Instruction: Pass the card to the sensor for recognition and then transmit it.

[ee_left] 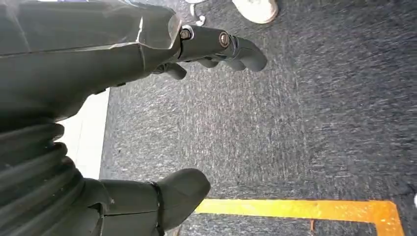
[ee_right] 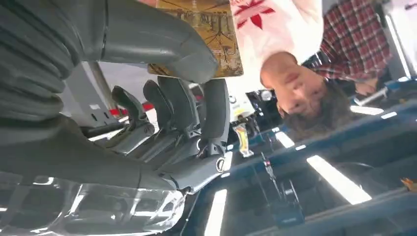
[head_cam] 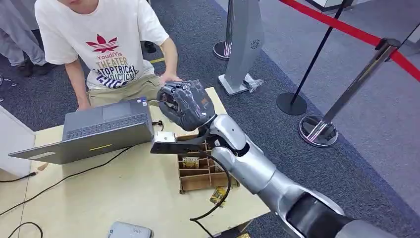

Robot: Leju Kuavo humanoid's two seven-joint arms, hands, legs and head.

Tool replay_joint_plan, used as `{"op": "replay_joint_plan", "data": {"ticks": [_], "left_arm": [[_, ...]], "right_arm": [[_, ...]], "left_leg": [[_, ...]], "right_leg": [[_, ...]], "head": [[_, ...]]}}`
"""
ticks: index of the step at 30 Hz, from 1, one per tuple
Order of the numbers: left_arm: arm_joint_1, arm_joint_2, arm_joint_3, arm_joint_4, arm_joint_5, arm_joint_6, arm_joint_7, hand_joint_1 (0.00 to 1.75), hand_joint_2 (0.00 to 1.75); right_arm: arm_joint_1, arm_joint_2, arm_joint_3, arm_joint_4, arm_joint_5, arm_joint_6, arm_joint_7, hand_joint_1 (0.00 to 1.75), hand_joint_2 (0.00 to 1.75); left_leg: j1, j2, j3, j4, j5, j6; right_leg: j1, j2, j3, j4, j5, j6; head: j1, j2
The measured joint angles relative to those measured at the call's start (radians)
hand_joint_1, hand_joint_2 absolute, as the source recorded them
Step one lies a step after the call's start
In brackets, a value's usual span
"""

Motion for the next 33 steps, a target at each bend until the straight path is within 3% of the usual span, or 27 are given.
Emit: {"op": "replay_joint_plan", "data": {"ticks": [4,7,19,20,21,22,24,33], "left_arm": [[-0.009,-0.003,-0.005,0.000,-0.008,0.000,0.005,0.00,1.75],[-0.012,-0.004,-0.007,0.000,-0.009,0.000,0.005,0.00,1.75],[-0.016,-0.008,-0.045,0.000,-0.037,0.000,0.015,0.00,1.75],[-0.017,-0.008,-0.050,0.000,-0.038,-0.001,0.019,0.00,1.75],[-0.018,-0.008,-0.053,0.000,-0.042,-0.003,0.023,0.00,1.75],[-0.020,-0.008,-0.056,0.000,-0.044,-0.003,0.028,0.00,1.75],[-0.023,-0.008,-0.060,0.000,-0.044,-0.006,0.029,0.00,1.75],[-0.024,-0.008,-0.072,0.000,-0.027,-0.009,0.030,0.00,1.75]], "right_arm": [[-0.055,0.039,0.007,0.029,-0.002,0.000,-0.002,1.57,1.75],[-0.095,0.075,0.025,0.066,0.005,-0.019,-0.001,1.66,1.75],[-0.178,0.171,0.087,0.243,0.108,-0.153,0.035,1.75,1.75],[-0.179,0.172,0.090,0.253,0.112,-0.163,0.036,1.69,1.75],[-0.179,0.175,0.097,0.276,0.115,-0.177,0.036,1.17,1.75],[-0.179,0.177,0.101,0.291,0.115,-0.185,0.035,0.45,1.75],[-0.179,0.181,0.107,0.323,0.115,-0.200,0.031,0.00,1.75],[-0.156,0.200,0.137,0.418,0.092,-0.235,0.005,0.00,1.75]], "left_leg": [[0.000,0.000,0.000,0.000,0.000,0.000],[0.000,0.000,0.000,0.000,0.000,0.000],[0.000,0.000,0.000,0.000,0.000,0.000],[0.000,0.000,0.000,0.000,0.000,0.000],[0.000,0.000,0.000,0.000,0.000,0.000],[0.000,0.000,0.000,0.000,0.000,0.000],[0.000,0.000,0.000,0.000,0.000,0.000],[0.000,0.000,0.000,0.000,0.000,0.000]], "right_leg": [[0.000,0.000,0.000,0.001,0.000,0.000],[0.000,0.000,0.000,0.001,0.000,0.000],[0.000,0.000,0.000,0.001,0.000,0.000],[0.000,0.000,0.000,0.001,0.000,0.000],[0.000,0.000,0.000,0.001,0.000,0.000],[0.000,0.000,0.000,0.001,0.000,0.000],[0.000,0.000,0.000,0.001,0.000,0.000],[0.000,0.000,0.000,0.001,0.000,0.000]], "head": [[0.000,0.000],[0.000,0.000],[0.000,0.000],[0.000,0.000],[0.000,0.000],[0.000,0.000],[0.000,0.000],[0.000,0.000]]}}
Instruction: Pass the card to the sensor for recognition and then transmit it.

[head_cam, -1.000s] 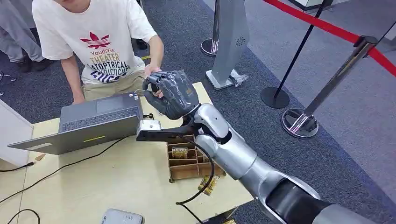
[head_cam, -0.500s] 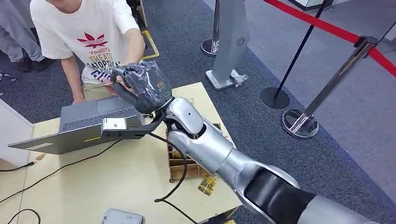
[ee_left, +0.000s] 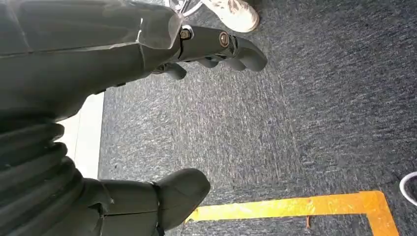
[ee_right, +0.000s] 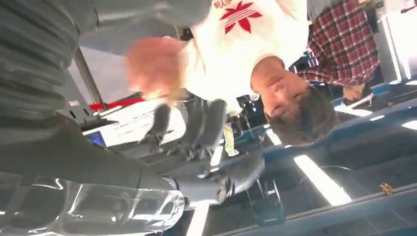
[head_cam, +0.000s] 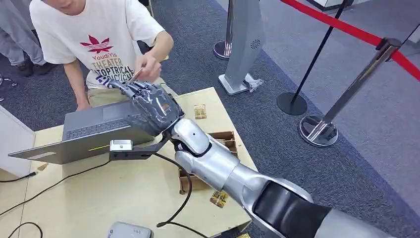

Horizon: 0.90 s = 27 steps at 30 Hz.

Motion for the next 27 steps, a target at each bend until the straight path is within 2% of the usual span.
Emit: {"op": "replay_joint_plan", "data": {"ticks": [4,9,13,15,17,18,22,27], "left_arm": [[0.001,0.000,0.000,0.000,0.005,0.000,0.000,0.00,1.75],[0.009,0.000,0.000,0.000,0.020,0.003,-0.003,0.00,1.75],[0.018,0.001,0.001,0.000,0.039,0.006,-0.014,0.00,1.75],[0.023,0.002,0.004,0.000,0.049,0.007,-0.024,0.00,1.75],[0.032,0.002,0.011,0.000,0.060,0.007,-0.031,0.00,1.75],[0.034,0.002,0.015,0.000,0.064,0.007,-0.033,0.00,1.75],[0.044,0.005,0.027,0.000,0.071,0.006,-0.035,0.00,1.75],[0.049,0.006,0.036,0.000,0.076,0.006,-0.035,0.00,1.75]], "right_arm": [[0.025,0.002,0.013,-0.002,-0.033,-0.016,-0.015,0.00,1.75],[0.087,0.002,0.022,-0.059,-0.144,-0.019,-0.061,0.00,1.75],[0.142,0.001,0.027,-0.126,-0.323,0.038,-0.119,0.00,1.75],[0.191,0.000,0.026,-0.178,-0.432,0.108,-0.138,0.00,1.75],[0.260,-0.001,0.028,-0.245,-0.628,0.215,-0.150,0.00,1.75],[0.290,-0.003,0.027,-0.274,-0.694,0.242,-0.152,0.00,1.75],[0.402,-0.011,0.022,-0.370,-0.784,0.289,-0.153,0.00,1.75],[0.504,-0.022,0.019,-0.440,-0.827,0.331,-0.139,0.00,1.75]], "left_leg": [[0.000,0.000,0.000,0.000,0.000,0.000],[0.000,0.000,0.000,0.000,0.000,0.000],[0.000,0.000,0.000,0.000,0.000,0.000],[0.000,0.000,0.000,0.000,0.000,0.000],[0.000,0.000,0.000,0.000,-0.001,0.000],[0.000,0.000,-0.001,0.000,-0.001,0.000],[0.000,0.000,-0.001,0.000,-0.001,0.000],[0.000,0.000,-0.001,0.000,-0.001,0.000]], "right_leg": [[0.000,0.000,0.000,0.000,0.000,0.000],[0.000,0.000,0.000,0.000,0.000,0.000],[0.000,0.000,-0.001,0.000,0.000,0.000],[0.000,0.000,0.000,-0.001,-0.001,-0.001],[0.000,0.000,-0.001,-0.001,-0.001,-0.001],[0.000,0.000,-0.002,-0.001,-0.001,-0.001],[0.000,0.000,-0.002,-0.001,-0.002,-0.002],[0.000,-0.001,-0.002,-0.001,-0.002,-0.002]], "head": [[0.000,0.000],[0.000,0.000],[0.000,0.000],[0.000,0.000],[0.000,0.000],[0.000,0.000],[0.000,0.000],[0.000,0.000]]}}
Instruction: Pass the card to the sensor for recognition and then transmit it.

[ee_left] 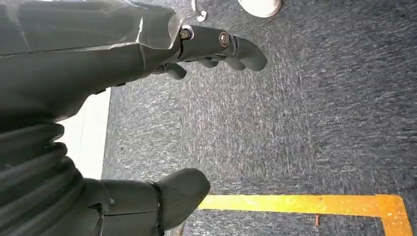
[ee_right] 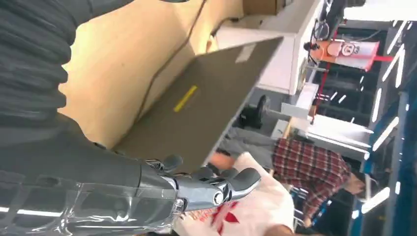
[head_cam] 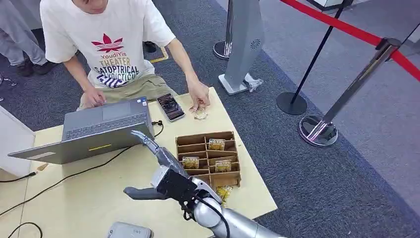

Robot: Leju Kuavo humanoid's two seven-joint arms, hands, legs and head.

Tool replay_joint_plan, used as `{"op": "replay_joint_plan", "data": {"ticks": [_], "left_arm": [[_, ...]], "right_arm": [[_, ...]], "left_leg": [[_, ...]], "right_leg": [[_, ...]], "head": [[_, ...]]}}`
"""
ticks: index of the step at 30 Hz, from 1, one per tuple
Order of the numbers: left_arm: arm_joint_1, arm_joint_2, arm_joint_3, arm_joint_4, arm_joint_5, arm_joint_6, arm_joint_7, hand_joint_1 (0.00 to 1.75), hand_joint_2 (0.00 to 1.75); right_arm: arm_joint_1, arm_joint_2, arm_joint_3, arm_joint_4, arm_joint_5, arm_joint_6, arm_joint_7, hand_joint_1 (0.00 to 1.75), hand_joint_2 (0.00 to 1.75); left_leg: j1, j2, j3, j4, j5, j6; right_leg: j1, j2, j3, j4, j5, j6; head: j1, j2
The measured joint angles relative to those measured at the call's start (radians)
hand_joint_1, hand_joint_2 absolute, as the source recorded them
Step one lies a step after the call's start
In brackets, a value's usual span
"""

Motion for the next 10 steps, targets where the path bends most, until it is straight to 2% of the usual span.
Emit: {"op": "replay_joint_plan", "data": {"ticks": [10], "left_arm": [[0.000,0.000,0.022,0.000,0.014,0.002,0.014,0.00,1.75]], "right_arm": [[0.087,-0.001,0.000,-0.030,-0.036,0.076,0.015,0.00,1.75]], "left_leg": [[0.000,0.000,0.000,0.000,0.000,0.000]], "right_leg": [[0.000,0.000,0.000,0.000,0.000,0.000]], "head": [[0.000,0.000]]}}
